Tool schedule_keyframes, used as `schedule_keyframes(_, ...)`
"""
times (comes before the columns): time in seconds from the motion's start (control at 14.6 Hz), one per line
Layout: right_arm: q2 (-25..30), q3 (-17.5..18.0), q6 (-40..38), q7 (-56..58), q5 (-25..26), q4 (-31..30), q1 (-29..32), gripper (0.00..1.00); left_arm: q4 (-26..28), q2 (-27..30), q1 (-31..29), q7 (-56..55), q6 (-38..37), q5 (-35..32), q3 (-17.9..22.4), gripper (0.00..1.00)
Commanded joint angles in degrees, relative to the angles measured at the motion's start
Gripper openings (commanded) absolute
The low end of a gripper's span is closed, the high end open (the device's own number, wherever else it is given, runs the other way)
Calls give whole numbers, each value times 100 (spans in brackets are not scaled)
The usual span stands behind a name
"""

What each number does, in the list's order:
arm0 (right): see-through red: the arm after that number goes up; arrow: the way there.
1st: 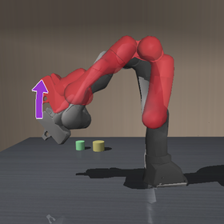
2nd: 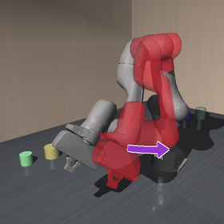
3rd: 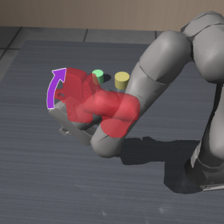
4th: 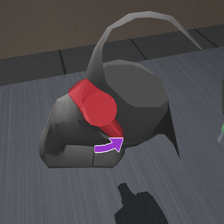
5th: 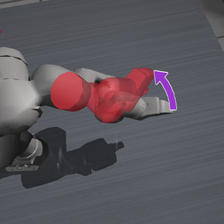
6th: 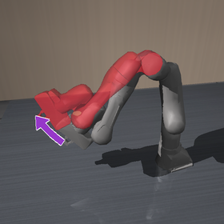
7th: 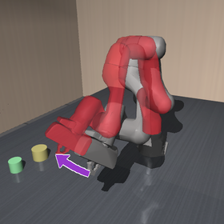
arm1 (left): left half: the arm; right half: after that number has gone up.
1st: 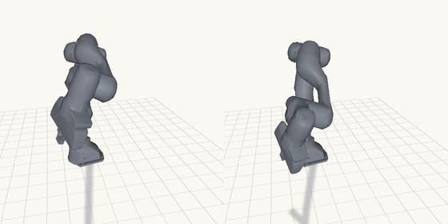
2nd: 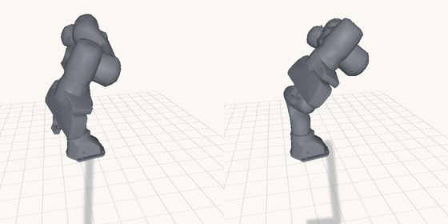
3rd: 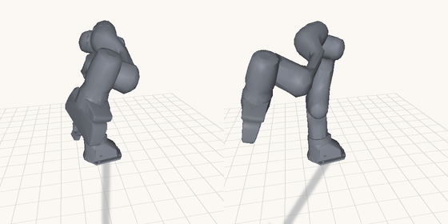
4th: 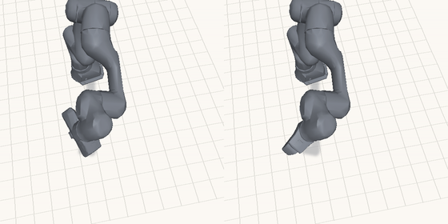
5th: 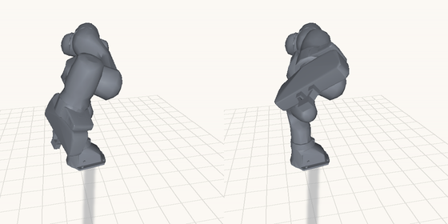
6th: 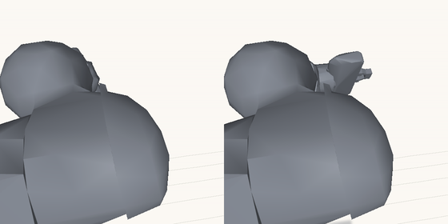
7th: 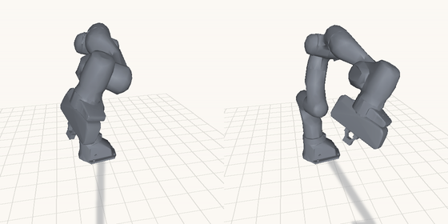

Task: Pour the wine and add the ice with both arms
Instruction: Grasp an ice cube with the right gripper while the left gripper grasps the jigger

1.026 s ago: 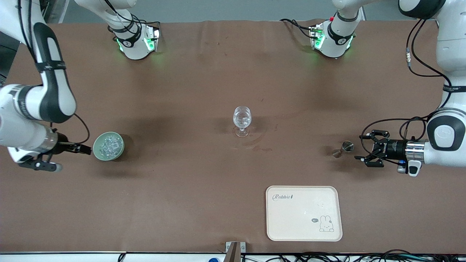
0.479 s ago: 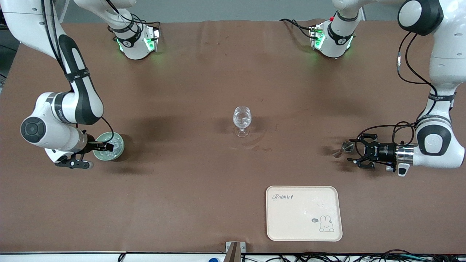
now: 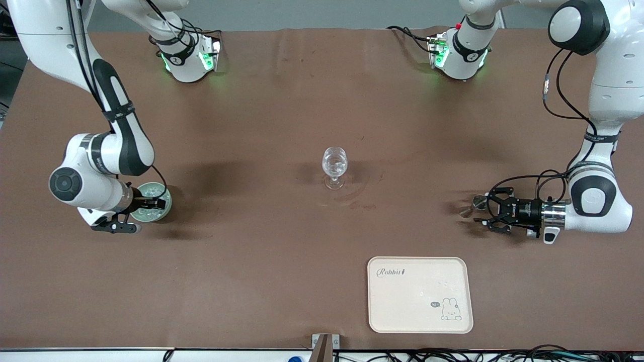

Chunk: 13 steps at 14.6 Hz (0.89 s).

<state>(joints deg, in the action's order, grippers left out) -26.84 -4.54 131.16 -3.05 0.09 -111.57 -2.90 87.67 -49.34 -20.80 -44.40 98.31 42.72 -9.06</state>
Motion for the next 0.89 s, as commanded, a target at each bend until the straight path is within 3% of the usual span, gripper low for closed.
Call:
schedule_keyframes(0.0,64,-12,234,-56,17,-234,-26,76,-74,-154,-29,239,-49,175,-17,71)
schedule_keyframes(0.34,73,-12,225,-29,26,-251,9,75,-57,-163,-29,221,-92,228,-51,61)
schedule_keyframes(0.48,73,-12,225,-20,26,-251,17,69,-48,-163,-29,221,-101,307,-43,57)
schedule_keyframes(0.82,99,-21,217,-3,26,-216,35,22,-48,-163,-20,221,-128,307,-52,40)
